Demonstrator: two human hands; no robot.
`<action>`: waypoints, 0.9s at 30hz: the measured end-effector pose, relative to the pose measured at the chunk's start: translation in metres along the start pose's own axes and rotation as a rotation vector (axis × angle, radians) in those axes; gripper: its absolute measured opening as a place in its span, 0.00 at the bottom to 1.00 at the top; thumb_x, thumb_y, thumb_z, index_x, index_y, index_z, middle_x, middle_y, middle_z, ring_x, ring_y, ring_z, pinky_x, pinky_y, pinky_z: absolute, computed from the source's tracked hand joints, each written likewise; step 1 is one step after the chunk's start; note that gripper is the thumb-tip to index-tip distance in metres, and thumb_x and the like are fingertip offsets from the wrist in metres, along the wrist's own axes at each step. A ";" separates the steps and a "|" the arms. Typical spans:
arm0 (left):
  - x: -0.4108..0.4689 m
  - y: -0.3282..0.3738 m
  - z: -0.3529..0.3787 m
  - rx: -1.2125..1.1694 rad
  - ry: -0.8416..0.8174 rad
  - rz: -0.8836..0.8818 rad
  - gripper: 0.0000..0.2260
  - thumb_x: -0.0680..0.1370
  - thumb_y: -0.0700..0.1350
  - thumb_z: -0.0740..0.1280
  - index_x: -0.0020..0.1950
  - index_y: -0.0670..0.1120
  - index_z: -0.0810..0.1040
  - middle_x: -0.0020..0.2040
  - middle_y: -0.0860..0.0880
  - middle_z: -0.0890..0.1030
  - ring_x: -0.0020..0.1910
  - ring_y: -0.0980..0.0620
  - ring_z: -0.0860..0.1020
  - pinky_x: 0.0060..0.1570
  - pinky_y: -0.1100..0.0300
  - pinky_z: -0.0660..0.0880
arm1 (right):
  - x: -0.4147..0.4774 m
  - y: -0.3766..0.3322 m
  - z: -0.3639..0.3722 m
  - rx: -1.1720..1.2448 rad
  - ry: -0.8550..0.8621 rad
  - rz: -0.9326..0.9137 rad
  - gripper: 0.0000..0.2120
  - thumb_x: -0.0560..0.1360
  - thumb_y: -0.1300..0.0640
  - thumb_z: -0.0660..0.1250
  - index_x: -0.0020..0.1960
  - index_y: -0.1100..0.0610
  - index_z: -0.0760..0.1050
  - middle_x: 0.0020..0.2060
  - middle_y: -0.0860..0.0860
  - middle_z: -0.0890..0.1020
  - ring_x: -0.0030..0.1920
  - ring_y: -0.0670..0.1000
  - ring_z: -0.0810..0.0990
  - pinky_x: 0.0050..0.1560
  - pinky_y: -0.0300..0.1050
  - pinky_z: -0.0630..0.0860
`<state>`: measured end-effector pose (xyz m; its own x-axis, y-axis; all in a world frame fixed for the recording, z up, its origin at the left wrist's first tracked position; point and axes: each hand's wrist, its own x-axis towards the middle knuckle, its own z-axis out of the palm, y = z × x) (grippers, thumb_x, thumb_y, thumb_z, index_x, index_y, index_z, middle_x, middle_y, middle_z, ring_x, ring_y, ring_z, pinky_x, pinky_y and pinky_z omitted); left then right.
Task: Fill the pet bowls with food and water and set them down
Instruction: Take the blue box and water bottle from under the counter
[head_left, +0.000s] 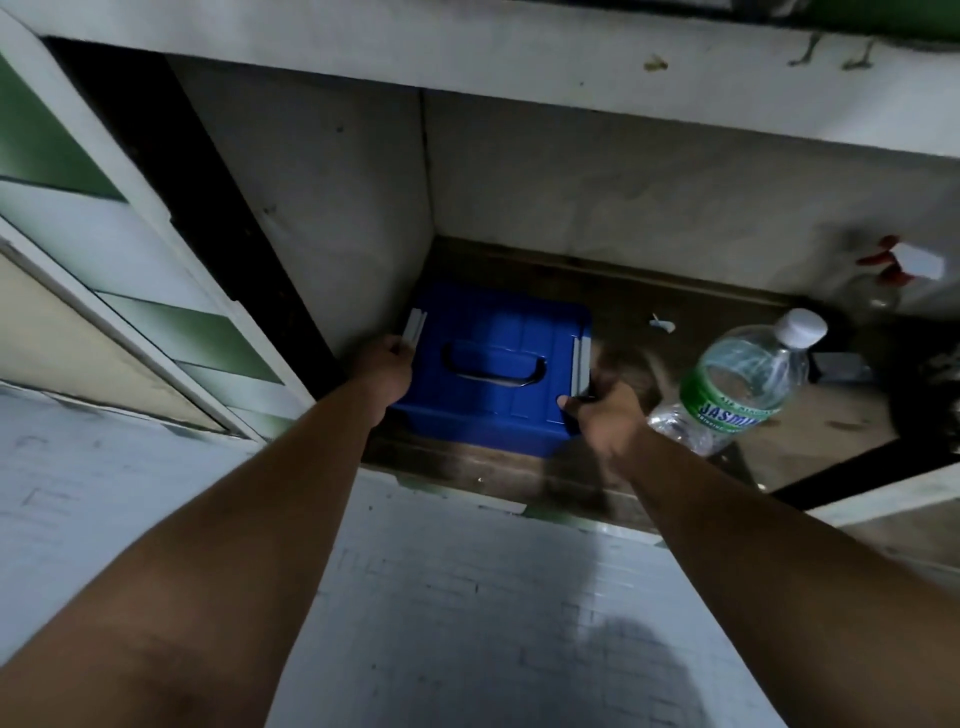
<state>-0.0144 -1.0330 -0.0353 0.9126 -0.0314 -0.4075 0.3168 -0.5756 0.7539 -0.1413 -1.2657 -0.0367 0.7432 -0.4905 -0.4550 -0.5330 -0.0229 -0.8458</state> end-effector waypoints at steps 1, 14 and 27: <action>-0.003 -0.004 0.001 -0.046 0.021 -0.005 0.16 0.86 0.47 0.58 0.73 0.45 0.73 0.68 0.42 0.76 0.63 0.42 0.76 0.62 0.50 0.74 | -0.002 0.001 -0.002 0.024 0.011 0.006 0.14 0.77 0.66 0.69 0.60 0.55 0.72 0.42 0.46 0.76 0.46 0.47 0.77 0.46 0.40 0.78; -0.079 -0.014 0.007 -0.269 0.108 -0.047 0.15 0.83 0.43 0.66 0.69 0.43 0.80 0.64 0.44 0.81 0.59 0.46 0.78 0.60 0.58 0.74 | -0.076 0.017 -0.039 0.215 0.134 0.142 0.07 0.81 0.65 0.63 0.53 0.57 0.79 0.48 0.51 0.84 0.49 0.51 0.83 0.43 0.41 0.79; -0.308 0.076 -0.151 -0.466 0.047 -0.320 0.11 0.79 0.34 0.69 0.59 0.46 0.82 0.48 0.47 0.85 0.44 0.50 0.82 0.44 0.61 0.81 | -0.270 -0.119 -0.097 -0.049 -0.033 0.081 0.10 0.76 0.71 0.66 0.45 0.57 0.79 0.41 0.49 0.83 0.43 0.48 0.81 0.35 0.31 0.76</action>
<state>-0.2323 -0.9436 0.2251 0.7595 0.1281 -0.6377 0.6503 -0.1286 0.7487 -0.3173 -1.2147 0.2139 0.7094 -0.4633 -0.5311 -0.6105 -0.0273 -0.7916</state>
